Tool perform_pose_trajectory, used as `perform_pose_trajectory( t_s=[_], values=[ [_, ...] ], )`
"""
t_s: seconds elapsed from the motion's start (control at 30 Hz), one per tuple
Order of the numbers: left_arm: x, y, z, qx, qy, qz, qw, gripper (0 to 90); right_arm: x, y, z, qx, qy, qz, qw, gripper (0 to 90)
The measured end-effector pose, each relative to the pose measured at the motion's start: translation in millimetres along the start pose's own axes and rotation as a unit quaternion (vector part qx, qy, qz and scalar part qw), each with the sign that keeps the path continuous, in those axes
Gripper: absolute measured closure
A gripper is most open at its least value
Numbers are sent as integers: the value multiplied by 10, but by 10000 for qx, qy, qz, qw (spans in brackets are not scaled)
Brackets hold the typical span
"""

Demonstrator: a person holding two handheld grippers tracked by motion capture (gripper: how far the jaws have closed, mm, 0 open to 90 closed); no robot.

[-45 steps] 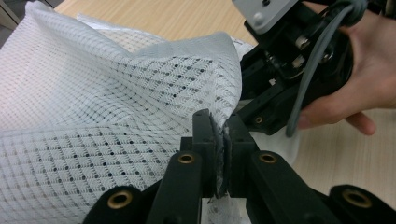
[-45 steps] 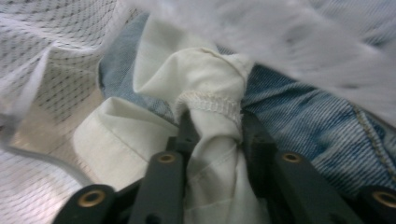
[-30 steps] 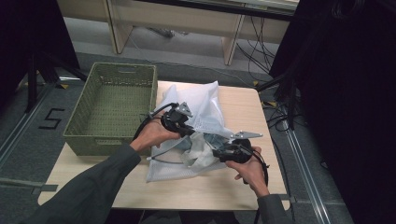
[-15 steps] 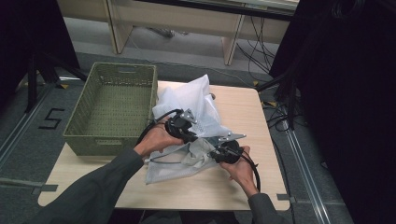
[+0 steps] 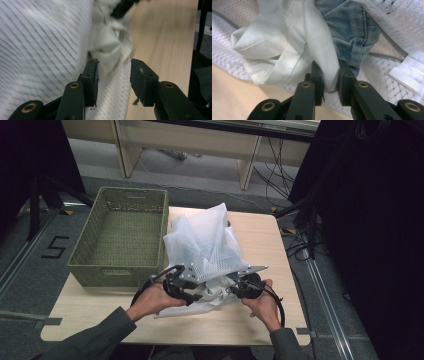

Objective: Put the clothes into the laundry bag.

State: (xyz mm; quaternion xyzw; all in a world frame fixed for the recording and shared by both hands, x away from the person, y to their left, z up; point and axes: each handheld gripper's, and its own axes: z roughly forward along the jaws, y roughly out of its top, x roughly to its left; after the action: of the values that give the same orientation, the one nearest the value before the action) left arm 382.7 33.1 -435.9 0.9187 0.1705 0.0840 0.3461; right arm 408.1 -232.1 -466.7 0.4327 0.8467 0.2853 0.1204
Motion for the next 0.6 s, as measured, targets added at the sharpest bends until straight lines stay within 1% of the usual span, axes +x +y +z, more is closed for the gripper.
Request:
perform_pose_trajectory(
  t_s=[0.03, 0.07, 0.1, 0.13, 0.17, 0.2, 0.23, 0.27, 0.3, 0.33, 0.37, 0.43, 0.47, 0.5, 0.53, 0.57, 0.6],
  values=[
    [-31, -59, 48, 45, -93, -67, 9999, 578, 2, -26, -24, 9, -13, -53, 10000, 787],
    [-76, -136, 125, 55, -217, -284, 9993, 579, 30, -50, -36, -77, -19, 60, 10000, 783],
    [-91, -170, 170, 101, -262, -305, 9991, 581, 54, -71, -86, 46, -11, 111, 9999, 769],
    [-120, -213, 236, 156, -306, -446, 9984, 581, 61, -103, -63, -177, -92, 60, 9998, 744],
    [-129, -241, 282, 214, -283, -441, 9984, 579, 78, -108, -114, -34, -74, 130, 9999, 706],
    [-143, -268, 329, 206, -261, -539, 9980, 578, 98, -119, -124, -184, -48, 275, 9994, 656],
    [-137, -285, 355, 280, -302, -498, 9979, 579, 96, -116, -173, -147, -73, 224, 9996, 602],
    [-153, -300, 398, 195, -348, -647, 9971, 579, 126, -111, -192, -390, -24, 344, 9986, 568],
    [-148, -305, 410, 250, -386, -630, 9970, 583, 104, -90, -241, -535, -42, 8, 9986, 530],
    [-154, -310, 431, 283, -416, -657, 9966, 587, 122, -86, -231, -807, -23, 22, 9967, 508],
    [-165, -314, 461, 311, -411, -609, 9968, 593, 131, -68, -263, -796, 25, -72, 9968, 504],
    [-181, -319, 497, 371, -416, -591, 9967, 618, 154, -31, -247, -946, 229, -406, 9944, 486],
    [-190, -324, 516, 390, -406, -581, 9967, 637, 169, -23, -221, -1046, 270, -489, 9929, 481],
    [-194, -329, 531, 423, -375, -536, 9970, 667, 192, -12, -195, -1055, 309, -536, 9925, 473],
    [-211, -328, 545, 326, -326, -644, 9969, 691, 219, 3, -151, -959, 395, -506, 9933, 453],
    [-209, -329, 543, 343, -295, -607, 9971, 714, 222, 18, -94, -1002, 426, -558, 9925, 448],
    [-190, -331, 529, 438, -279, -463, 9976, 745, 238, 37, -56, -948, 515, -455, 9931, 429]
  ],
)
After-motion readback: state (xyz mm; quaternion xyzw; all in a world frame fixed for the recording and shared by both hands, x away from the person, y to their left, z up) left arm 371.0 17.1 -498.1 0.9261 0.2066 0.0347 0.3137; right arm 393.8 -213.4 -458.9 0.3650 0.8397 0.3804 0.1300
